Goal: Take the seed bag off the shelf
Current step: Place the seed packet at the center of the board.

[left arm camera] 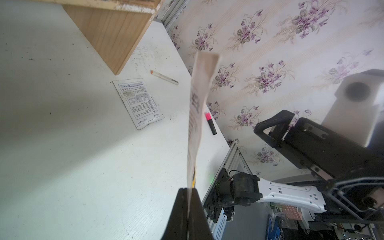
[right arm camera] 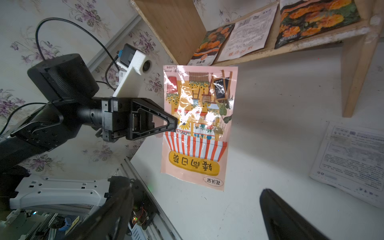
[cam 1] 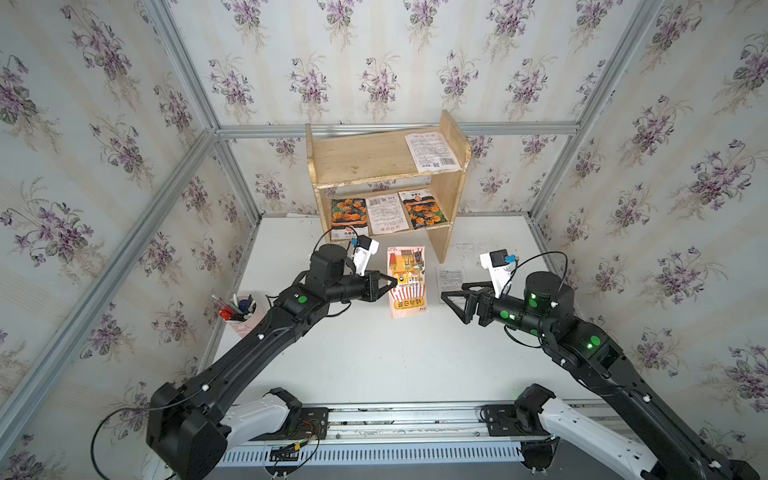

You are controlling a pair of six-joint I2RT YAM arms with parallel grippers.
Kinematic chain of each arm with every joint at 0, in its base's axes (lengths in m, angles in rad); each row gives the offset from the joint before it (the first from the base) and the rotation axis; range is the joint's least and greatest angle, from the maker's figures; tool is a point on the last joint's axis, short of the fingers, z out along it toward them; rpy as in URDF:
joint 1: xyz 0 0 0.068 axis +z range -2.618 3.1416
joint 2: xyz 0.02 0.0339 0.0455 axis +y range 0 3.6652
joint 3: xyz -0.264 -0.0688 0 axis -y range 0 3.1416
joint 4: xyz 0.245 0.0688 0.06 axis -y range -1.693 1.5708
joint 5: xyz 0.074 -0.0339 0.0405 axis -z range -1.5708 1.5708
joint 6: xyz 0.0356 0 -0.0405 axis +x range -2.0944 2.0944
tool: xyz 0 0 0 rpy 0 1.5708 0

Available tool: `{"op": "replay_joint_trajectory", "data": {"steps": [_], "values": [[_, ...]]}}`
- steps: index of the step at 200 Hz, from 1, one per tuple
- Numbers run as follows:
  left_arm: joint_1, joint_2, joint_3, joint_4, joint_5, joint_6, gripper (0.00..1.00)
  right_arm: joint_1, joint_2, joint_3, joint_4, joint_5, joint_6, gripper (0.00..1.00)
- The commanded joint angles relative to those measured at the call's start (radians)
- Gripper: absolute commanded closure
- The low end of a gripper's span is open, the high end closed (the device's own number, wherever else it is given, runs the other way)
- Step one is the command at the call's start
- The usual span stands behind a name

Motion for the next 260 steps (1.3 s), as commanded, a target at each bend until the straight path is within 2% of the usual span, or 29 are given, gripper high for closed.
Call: {"op": "replay_joint_trajectory", "data": {"steps": [1, 37, 94, 134, 207, 233, 260], "values": [[-0.001, 0.074, 0.024, 0.01, 0.031, 0.066, 1.0, 0.0, -0.01, -0.016, -0.005, 0.036, -0.007, 0.0], [-0.001, 0.22, 0.074, 0.047, 0.046, 0.081, 1.0, 0.0, -0.015, -0.018, -0.028, 0.06, -0.016, 0.0], [-0.002, 0.408, 0.134, 0.093, -0.005, 0.063, 1.0, -0.001, -0.018, -0.025, -0.041, 0.086, -0.024, 0.0], [-0.014, 0.484, 0.158, 0.102, -0.063, 0.05, 1.0, 0.0, -0.022, -0.035, -0.045, 0.093, -0.029, 0.0], [-0.038, 0.603, 0.256, -0.011, -0.185, 0.063, 1.0, 0.0, -0.029, -0.042, -0.049, 0.099, -0.034, 0.0], [-0.042, 0.639, 0.283, -0.021, -0.194, 0.05, 1.0, 0.0, -0.032, -0.045, -0.054, 0.103, -0.035, 0.0], [-0.054, 0.674, 0.321, -0.053, -0.232, 0.045, 0.96, 0.0, -0.036, -0.044, -0.057, 0.105, -0.036, 0.0]]}}
